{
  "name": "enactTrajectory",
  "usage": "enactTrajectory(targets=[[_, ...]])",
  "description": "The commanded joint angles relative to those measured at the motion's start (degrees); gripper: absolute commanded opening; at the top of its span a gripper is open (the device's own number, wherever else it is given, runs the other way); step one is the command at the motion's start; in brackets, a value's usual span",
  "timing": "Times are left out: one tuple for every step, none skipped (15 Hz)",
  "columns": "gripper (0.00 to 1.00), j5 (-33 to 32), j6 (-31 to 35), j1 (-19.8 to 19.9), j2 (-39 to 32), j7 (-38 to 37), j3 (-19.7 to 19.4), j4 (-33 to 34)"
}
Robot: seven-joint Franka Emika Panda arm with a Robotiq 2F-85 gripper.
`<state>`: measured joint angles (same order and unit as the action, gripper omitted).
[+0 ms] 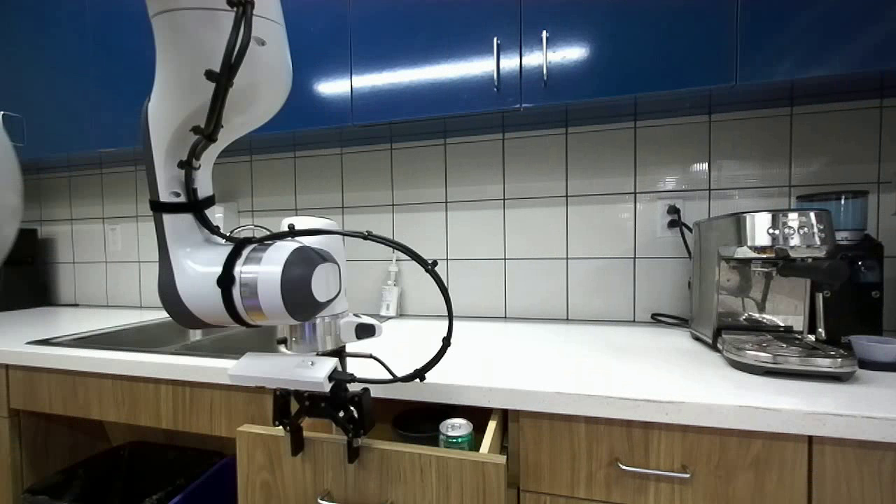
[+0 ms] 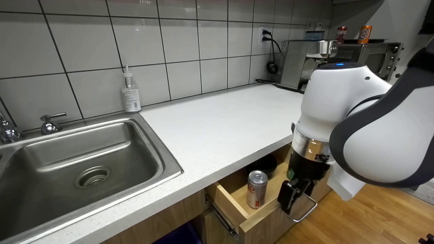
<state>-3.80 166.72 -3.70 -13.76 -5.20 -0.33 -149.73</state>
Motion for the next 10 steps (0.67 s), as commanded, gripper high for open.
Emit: enactTrajectory(targets=[[1.00,-0.77,1.38,-0.73,-1.12,-0.89,-1.26,2.20],[1.00,-0.72,1.39,-0.66,-1.34,-0.75,-1.29,2.58],[1.00,-0.68,1.35,-0.59,-1.60,-0.59,-1.30,3.03],[1.00,-0.36,1.35,-0.39,-1.83,-0.30,-1.09,3.44],[1.00,-0.42,1.29,-0.39,-2.10,-0.21,-1.14,3.92],[1.00,-0.36,1.22,-0.27,-2.46,0.02,-1.11,4.46],[1.00,-0.38,1.18,-0.24,-2.80,0.06,-1.19,4.93],[1.00,-0.22,1.17,-0.10,-3.10,0.25,-1.10,5.35],[1.00,-0.15,1.27,0.01,-3.38,0.44,-1.05,5.70],[1.00,0.00,1.28,0.15,-3.62,0.63,-0.95,6.05]])
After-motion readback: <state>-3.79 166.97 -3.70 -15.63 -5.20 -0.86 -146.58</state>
